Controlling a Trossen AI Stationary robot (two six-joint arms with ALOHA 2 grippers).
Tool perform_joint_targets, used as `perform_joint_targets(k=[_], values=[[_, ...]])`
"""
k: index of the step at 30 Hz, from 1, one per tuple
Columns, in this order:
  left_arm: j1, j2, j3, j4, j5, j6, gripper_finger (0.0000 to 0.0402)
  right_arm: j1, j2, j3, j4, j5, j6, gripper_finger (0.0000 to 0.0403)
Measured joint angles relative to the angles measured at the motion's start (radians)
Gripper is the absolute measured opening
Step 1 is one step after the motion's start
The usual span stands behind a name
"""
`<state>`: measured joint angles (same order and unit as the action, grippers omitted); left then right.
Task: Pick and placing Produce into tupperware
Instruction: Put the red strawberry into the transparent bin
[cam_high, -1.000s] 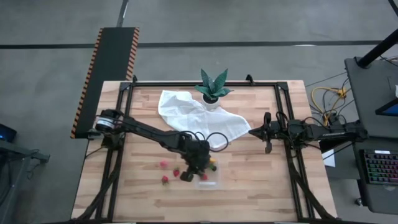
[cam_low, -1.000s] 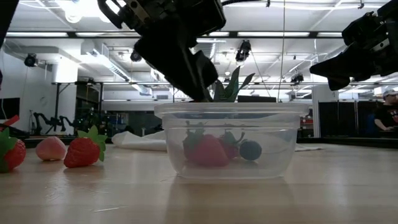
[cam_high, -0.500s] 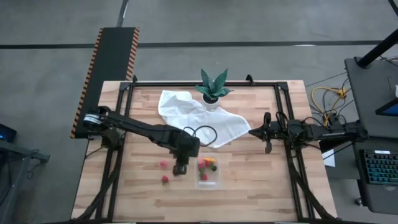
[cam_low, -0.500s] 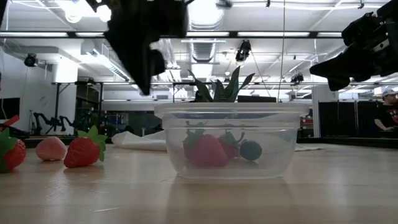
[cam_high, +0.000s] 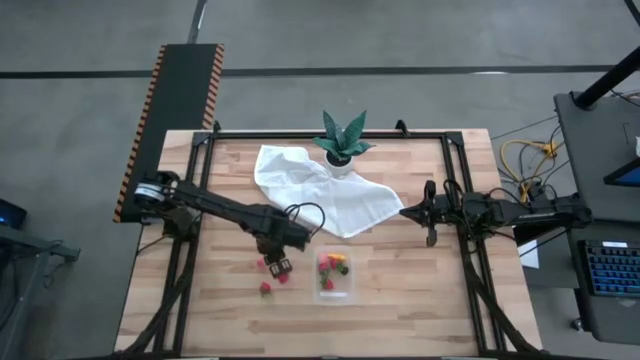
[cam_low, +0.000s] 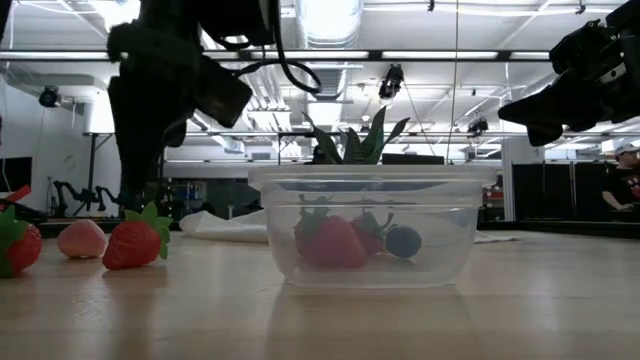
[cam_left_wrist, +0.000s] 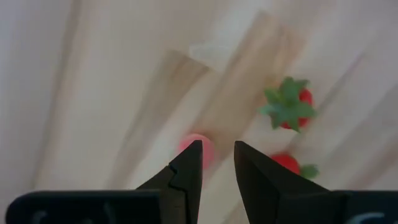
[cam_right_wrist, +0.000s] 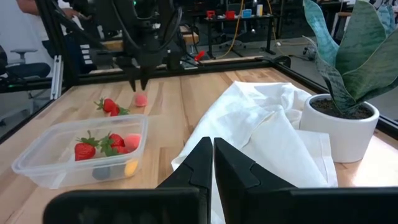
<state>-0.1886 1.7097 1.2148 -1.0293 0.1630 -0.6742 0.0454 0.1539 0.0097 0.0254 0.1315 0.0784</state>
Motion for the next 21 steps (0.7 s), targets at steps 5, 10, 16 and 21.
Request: perform_joint_targets(k=[5,10,16,21], values=[[-0.005,-0.001,0.000,-0.001,0.044,-0.051,0.0077,0.000,0.000,0.000,0.000,0.000,0.000,0.0009],[-0.005,-0.002,-0.013,-0.012,0.048,-0.102,0.0088,0.000,0.000,0.000,0.000,0.000,-0.001,0.0009],[-0.008,-0.002,-0.068,-0.035,0.074,-0.126,0.0149,0.000,0.000,0.000,0.000,0.000,-0.001,0.0009],[-0.010,-0.002,-0.071,-0.032,0.072,-0.141,0.0180,0.000,0.000,0.000,0.001,0.000,-0.004,0.0009]])
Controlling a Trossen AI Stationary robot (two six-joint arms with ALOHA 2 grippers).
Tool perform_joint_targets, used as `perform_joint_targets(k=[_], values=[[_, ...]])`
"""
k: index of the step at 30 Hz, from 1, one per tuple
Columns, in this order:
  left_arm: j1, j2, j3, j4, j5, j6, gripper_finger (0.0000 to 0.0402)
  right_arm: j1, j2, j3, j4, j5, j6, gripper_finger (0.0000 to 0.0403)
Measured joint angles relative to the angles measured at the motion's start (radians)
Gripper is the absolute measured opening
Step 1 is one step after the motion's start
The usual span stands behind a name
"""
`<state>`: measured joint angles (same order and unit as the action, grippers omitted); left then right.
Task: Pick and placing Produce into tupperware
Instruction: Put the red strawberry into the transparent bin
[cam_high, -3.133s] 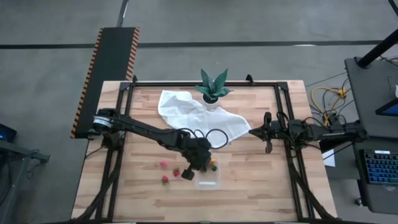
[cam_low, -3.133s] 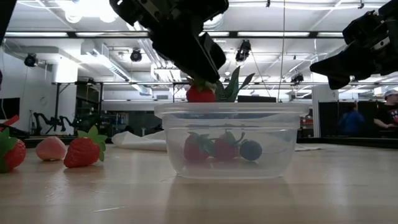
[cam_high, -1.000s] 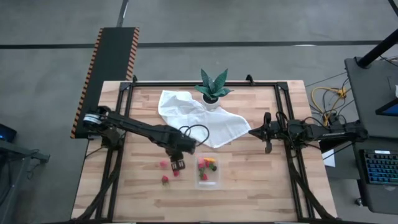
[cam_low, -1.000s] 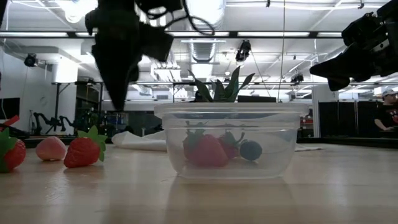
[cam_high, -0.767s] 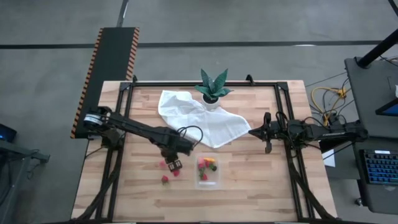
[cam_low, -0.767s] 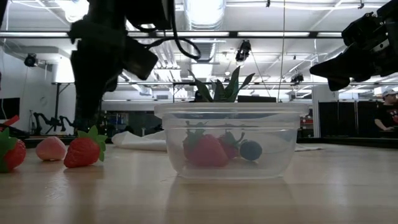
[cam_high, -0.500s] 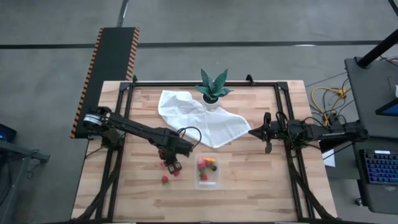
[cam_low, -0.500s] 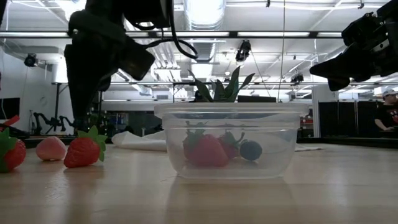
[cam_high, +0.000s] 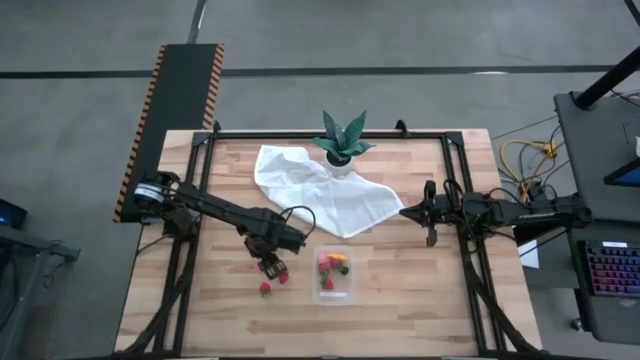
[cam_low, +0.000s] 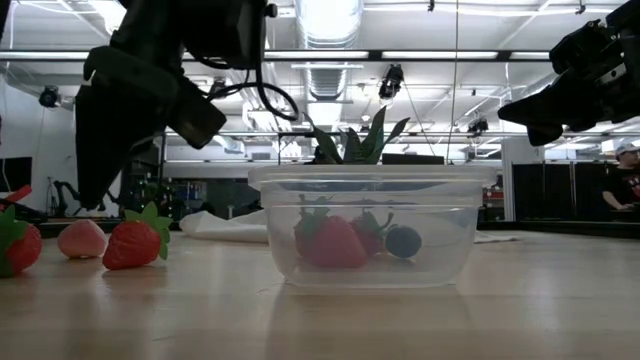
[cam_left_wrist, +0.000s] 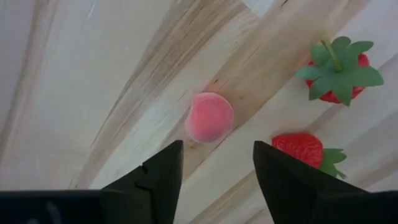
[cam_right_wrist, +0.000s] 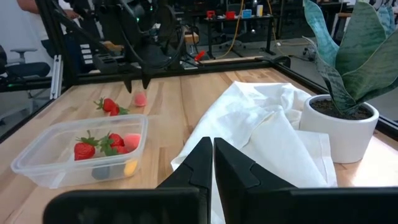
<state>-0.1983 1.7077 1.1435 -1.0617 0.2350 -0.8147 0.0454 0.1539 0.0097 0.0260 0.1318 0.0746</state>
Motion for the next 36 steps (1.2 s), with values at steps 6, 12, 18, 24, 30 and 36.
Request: perform_joint_targets(k=[6,12,18,24,30,36], values=[[0.000,0.001,-0.022,0.035,-0.020,-0.018,0.0183,0.000,0.000,0.000,0.000,0.000,0.000,0.0009],[0.000,0.003,-0.055,0.043,-0.022,-0.045,0.0183,0.000,0.000,0.000,0.000,0.000,0.002,0.0009],[0.000,0.003,-0.070,0.121,-0.023,-0.042,0.0183,0.000,0.000,0.000,0.000,0.000,0.003,0.0009],[0.000,0.003,-0.073,0.138,-0.023,-0.043,0.0183,0.000,0.000,0.000,0.000,0.000,0.003,0.0009],[0.000,0.003,-0.095,0.136,-0.005,-0.044,0.0183,0.000,0.000,0.000,0.000,0.000,0.003,0.0009],[-0.001,0.004,-0.118,0.139,0.008,-0.045,0.0183,0.000,0.000,0.000,0.000,0.000,0.003,0.0009]])
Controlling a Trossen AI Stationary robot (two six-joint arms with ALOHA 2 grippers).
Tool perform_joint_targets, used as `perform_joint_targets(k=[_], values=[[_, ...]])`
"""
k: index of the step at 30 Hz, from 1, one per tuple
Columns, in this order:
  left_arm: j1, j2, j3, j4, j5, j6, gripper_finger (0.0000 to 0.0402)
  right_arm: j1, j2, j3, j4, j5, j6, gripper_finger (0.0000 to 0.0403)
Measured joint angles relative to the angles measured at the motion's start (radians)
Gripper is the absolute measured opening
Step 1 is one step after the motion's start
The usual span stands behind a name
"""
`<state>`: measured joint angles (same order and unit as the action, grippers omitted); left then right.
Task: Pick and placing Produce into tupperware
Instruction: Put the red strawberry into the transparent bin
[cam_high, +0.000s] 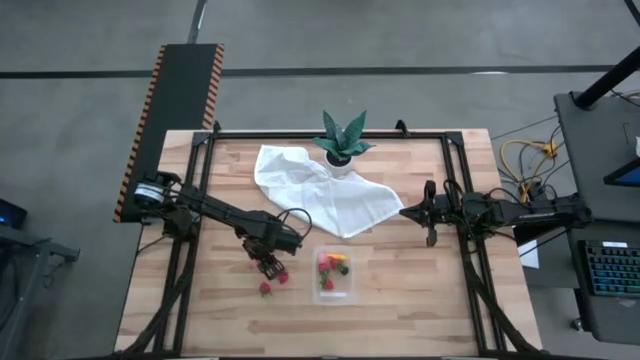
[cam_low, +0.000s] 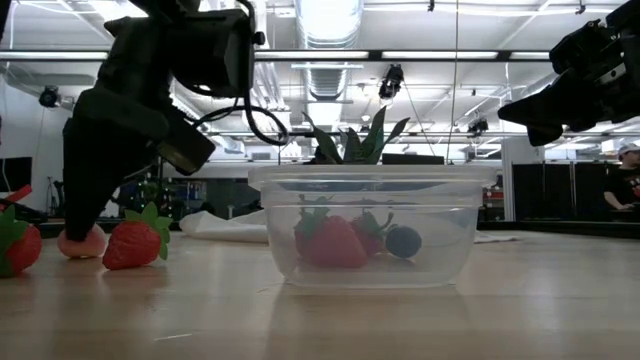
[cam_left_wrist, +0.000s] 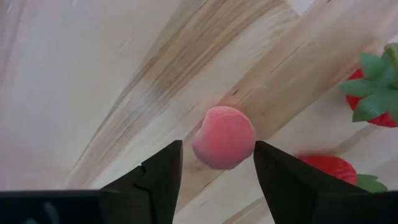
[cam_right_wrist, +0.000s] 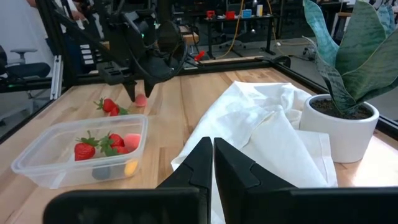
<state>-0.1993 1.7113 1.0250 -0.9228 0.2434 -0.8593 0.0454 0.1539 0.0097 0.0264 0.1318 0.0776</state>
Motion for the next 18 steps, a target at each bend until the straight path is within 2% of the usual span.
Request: perform_joint_targets(k=[18], values=[[0.001,0.005,-0.014,0.025,0.002,0.011,0.0177,0.000,0.000,0.000,0.000,0.000,0.000,0.0009]])
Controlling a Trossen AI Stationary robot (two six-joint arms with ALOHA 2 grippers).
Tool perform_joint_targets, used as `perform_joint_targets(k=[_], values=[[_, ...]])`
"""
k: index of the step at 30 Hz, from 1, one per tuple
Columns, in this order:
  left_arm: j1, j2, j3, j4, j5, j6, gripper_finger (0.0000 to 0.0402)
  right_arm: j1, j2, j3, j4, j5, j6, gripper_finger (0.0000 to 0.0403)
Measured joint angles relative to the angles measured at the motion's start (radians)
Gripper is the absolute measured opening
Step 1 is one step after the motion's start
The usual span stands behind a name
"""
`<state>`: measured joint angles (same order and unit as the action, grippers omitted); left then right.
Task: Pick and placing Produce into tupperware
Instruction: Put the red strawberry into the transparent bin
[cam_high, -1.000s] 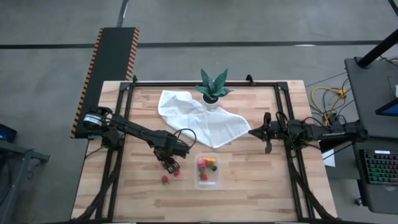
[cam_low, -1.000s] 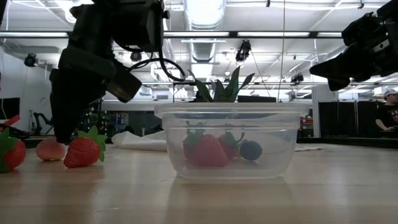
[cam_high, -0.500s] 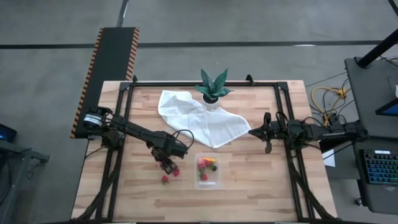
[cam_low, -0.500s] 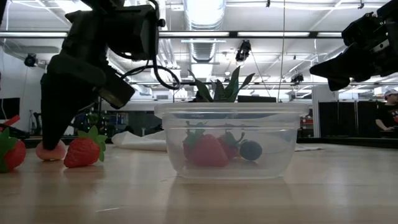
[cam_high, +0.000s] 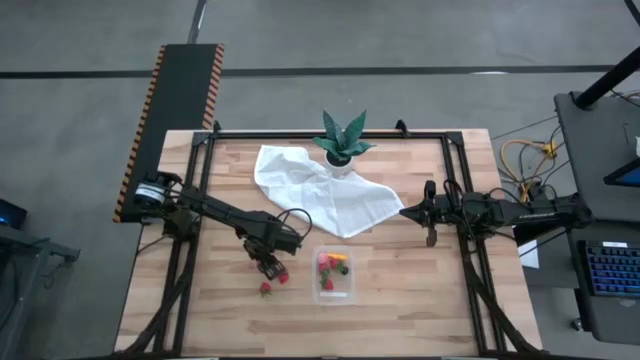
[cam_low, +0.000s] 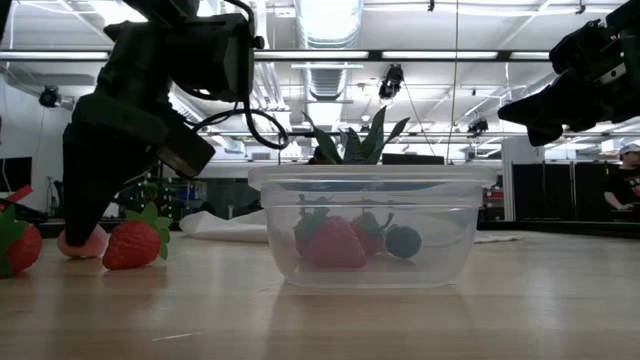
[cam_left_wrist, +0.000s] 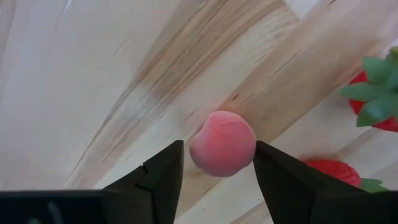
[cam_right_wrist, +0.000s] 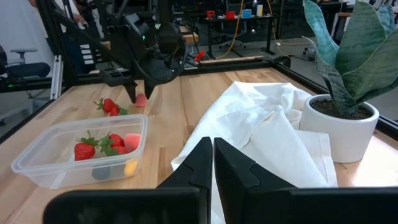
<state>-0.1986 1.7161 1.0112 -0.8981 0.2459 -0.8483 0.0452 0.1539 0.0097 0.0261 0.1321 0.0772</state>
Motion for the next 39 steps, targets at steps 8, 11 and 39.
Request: perform_joint_targets(k=[8,11,39], values=[[0.000,0.000,-0.002,-0.001,-0.002,0.054,0.0096,0.000,0.000,0.000,0.000,0.000,-0.001,0.0009],[0.000,0.000,0.006,0.001,-0.010,0.103,0.0069,0.000,0.000,0.000,0.000,0.000,-0.001,0.0009],[0.009,0.002,0.382,0.054,-0.193,0.651,0.0054,0.000,0.000,0.000,0.001,0.000,-0.007,0.0009]])
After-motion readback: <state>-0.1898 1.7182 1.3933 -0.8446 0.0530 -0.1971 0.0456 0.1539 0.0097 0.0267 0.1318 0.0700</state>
